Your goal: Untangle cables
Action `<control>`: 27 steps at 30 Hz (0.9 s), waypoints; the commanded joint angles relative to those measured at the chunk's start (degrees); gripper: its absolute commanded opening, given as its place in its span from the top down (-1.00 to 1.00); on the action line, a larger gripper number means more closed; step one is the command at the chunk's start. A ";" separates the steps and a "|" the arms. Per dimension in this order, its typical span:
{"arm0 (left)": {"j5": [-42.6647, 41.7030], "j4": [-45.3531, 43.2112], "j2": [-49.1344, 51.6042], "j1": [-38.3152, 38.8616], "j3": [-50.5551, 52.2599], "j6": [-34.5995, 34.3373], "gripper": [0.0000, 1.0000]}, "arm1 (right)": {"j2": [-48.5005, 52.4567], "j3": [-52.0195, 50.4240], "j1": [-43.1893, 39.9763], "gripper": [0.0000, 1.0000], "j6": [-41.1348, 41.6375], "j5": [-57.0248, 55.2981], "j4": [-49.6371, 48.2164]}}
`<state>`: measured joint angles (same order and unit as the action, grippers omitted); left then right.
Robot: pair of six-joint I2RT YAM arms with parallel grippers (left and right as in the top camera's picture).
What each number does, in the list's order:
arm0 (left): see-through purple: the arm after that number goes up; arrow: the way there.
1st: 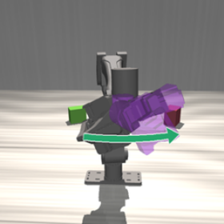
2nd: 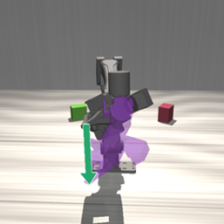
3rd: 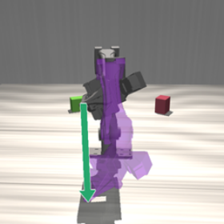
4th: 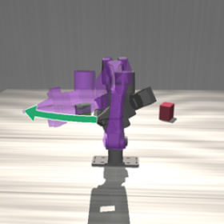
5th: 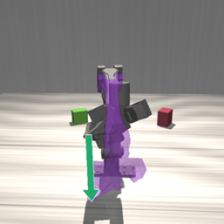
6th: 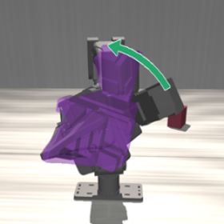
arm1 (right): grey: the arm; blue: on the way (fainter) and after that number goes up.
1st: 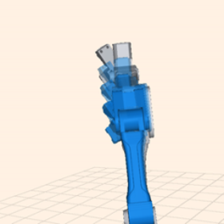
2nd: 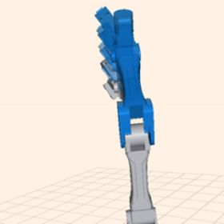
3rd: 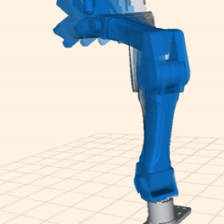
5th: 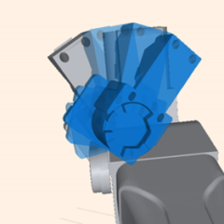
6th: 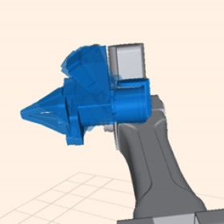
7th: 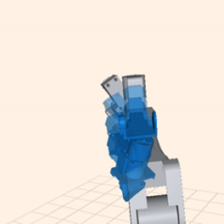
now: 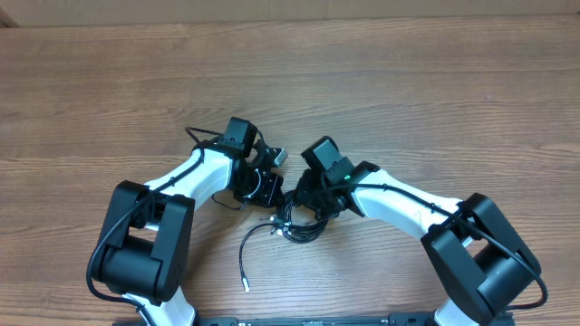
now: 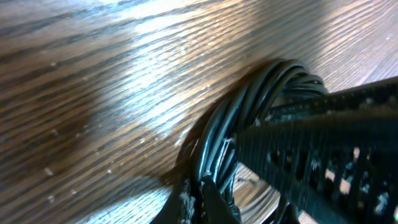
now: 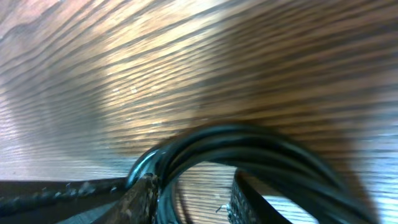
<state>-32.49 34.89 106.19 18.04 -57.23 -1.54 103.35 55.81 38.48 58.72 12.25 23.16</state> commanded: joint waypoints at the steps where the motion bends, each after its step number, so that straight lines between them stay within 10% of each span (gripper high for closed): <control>1: 3.41 0.61 0.63 0.31 0.52 -0.59 0.91 | -0.02 -0.26 1.11 0.27 0.22 -1.09 -1.46; 17: 3.82 1.09 0.63 0.35 0.52 -0.61 0.91 | 3.41 -0.35 4.39 0.38 0.26 -2.60 -3.89; 27: 13.00 3.04 0.63 0.31 0.52 -3.65 0.91 | 3.52 -0.35 5.14 0.93 0.22 -2.60 -0.39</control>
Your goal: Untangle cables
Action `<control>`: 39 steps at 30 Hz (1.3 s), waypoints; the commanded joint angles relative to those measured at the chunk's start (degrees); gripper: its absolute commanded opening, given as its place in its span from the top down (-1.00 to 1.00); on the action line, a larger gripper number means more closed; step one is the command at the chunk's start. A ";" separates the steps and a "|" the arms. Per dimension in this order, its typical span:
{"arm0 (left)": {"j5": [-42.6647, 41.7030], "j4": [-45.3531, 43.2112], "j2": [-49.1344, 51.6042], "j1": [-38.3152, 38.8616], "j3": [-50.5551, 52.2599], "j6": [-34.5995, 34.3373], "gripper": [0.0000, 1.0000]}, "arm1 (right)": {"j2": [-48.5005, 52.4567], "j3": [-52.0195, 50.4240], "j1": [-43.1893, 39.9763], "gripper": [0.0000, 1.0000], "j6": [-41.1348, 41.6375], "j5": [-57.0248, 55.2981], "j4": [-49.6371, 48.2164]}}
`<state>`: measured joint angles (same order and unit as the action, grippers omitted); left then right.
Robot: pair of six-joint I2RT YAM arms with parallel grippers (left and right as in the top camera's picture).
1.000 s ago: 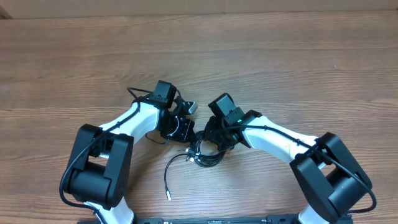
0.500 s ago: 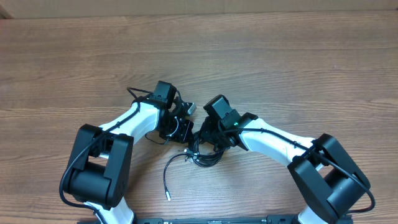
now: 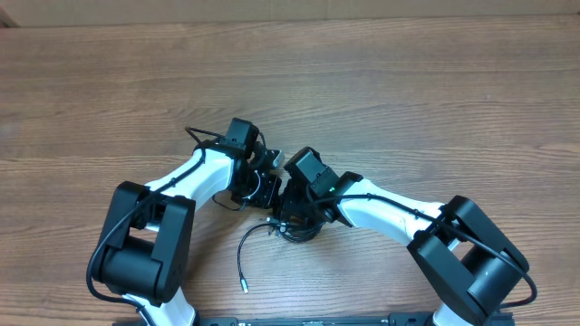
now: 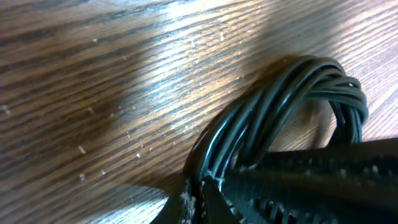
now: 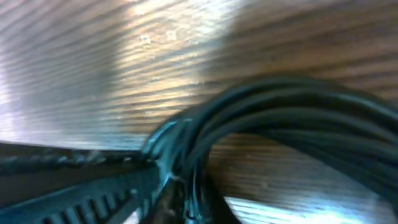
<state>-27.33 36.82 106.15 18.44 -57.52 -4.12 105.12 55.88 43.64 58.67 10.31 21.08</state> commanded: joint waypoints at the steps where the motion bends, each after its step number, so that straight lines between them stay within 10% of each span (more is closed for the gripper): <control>1: 7.85 1.29 0.68 -0.09 0.81 -1.07 0.92 | 1.75 -0.42 -0.37 0.93 0.26 -0.63 2.38; 14: 3.48 2.93 0.68 -0.04 0.81 0.28 0.92 | 1.75 -0.42 -2.01 0.46 0.26 0.24 1.42; 39: -0.02 5.49 -0.74 -1.77 -1.31 3.06 0.91 | 3.56 -0.26 -5.03 0.93 -5.25 11.02 0.85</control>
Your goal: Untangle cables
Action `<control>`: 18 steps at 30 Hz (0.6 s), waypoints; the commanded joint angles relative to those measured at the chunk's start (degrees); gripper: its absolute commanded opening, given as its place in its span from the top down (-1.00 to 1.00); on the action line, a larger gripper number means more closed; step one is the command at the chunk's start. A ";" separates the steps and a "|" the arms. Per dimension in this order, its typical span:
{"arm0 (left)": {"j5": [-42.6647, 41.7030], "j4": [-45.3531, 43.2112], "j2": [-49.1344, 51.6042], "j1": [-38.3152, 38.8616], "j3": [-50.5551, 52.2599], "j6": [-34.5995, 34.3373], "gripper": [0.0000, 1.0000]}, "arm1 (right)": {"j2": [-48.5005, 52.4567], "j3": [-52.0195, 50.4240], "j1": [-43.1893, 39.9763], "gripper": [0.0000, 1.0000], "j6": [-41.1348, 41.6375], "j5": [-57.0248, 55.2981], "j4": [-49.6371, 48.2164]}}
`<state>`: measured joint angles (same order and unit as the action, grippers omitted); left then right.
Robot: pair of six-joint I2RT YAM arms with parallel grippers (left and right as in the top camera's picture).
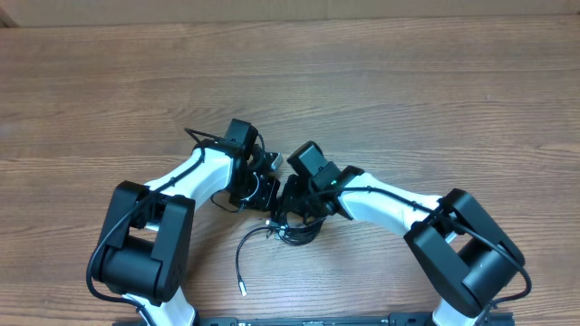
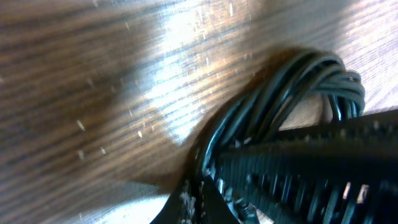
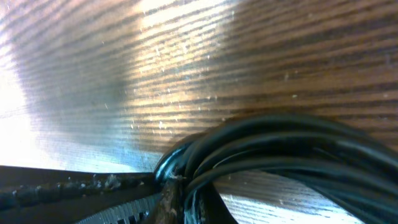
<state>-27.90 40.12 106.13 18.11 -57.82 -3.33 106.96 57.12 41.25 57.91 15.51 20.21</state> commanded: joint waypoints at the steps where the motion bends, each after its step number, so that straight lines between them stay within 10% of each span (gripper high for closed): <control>1: 0.24 2.58 -1.42 -1.88 -1.51 2.29 0.92 | 0.96 -1.49 -3.80 0.93 -6.54 8.44 1.64; 18: -0.24 5.55 -8.76 -2.23 -2.23 2.27 0.92 | -7.21 -1.29 -17.18 0.92 -14.45 41.40 -13.86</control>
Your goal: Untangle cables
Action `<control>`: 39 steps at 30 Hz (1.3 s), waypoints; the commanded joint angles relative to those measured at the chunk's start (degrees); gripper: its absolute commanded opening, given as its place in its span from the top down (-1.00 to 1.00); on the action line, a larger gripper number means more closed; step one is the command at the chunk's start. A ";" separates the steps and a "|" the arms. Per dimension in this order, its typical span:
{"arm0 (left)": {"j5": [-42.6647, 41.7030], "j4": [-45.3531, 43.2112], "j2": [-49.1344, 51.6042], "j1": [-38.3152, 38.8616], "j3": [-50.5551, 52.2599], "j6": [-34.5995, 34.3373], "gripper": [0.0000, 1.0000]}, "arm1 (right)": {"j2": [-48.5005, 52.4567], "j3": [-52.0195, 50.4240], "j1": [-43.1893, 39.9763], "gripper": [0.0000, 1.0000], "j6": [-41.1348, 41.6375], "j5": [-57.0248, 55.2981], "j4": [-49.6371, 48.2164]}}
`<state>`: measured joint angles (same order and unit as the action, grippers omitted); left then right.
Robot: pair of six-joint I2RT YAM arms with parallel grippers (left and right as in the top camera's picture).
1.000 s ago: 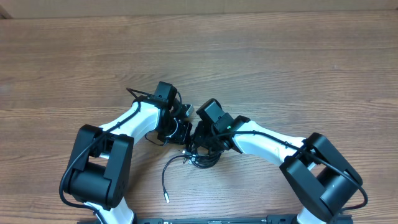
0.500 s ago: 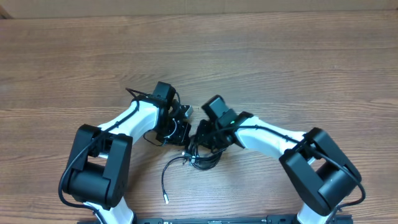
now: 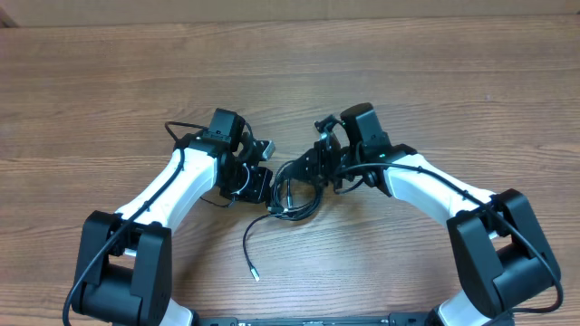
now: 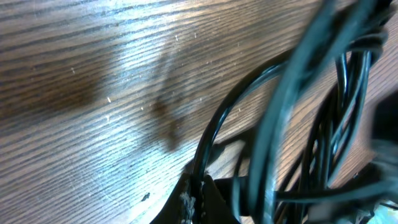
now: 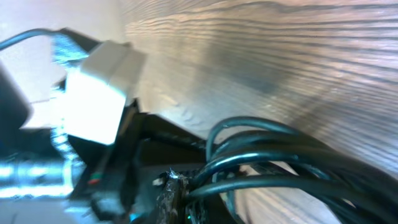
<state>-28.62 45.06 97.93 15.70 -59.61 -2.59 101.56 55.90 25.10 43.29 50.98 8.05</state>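
A black cable bundle (image 3: 294,192) hangs between my two grippers near the table's middle, its loops spread loosely. One loose end trails down to a small plug (image 3: 256,275). My left gripper (image 3: 264,186) is shut on a strand at the bundle's left side; in the left wrist view the gripper (image 4: 198,198) pinches one thin loop of the cable (image 4: 217,124). The right gripper (image 3: 318,172) is shut on the bundle's right side, where several strands (image 5: 280,155) run out from its closed jaws (image 5: 185,196).
The wooden table (image 3: 435,72) extends wide behind both arms. The left wrist's white camera block (image 5: 93,99) shows close in the right wrist view, so the two grippers are only a few centimetres apart. A cardboard edge runs along the far side.
Both arms have drawn apart, the left one to the left and the right one up and to the right. The tight coil between them has opened into looser separate loops.
The left gripper was shut on the tight coil throughout. The right gripper stood at the coil with its jaws apart, then was shut on the strands right beside the left gripper. Now the two are apart and the coil is stretched into loose loops.
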 commanded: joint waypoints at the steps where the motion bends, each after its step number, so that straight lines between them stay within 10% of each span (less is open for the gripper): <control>1: 0.48 0.66 -0.57 0.17 -0.44 1.99 0.92 | -1.81 -0.07 -1.14 0.92 0.13 5.92 -1.86; 21: 0.48 1.42 -0.55 2.47 -0.37 2.89 0.91 | -1.79 -0.07 -1.46 0.93 19.32 -2.38 -17.25; 39: 0.04 1.42 -0.55 3.43 -0.26 2.82 0.92 | -1.68 -0.07 -0.02 0.93 19.67 -28.44 -6.25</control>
<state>-28.03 46.28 97.93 18.33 -59.61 -1.06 101.51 55.79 24.93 62.94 26.15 2.33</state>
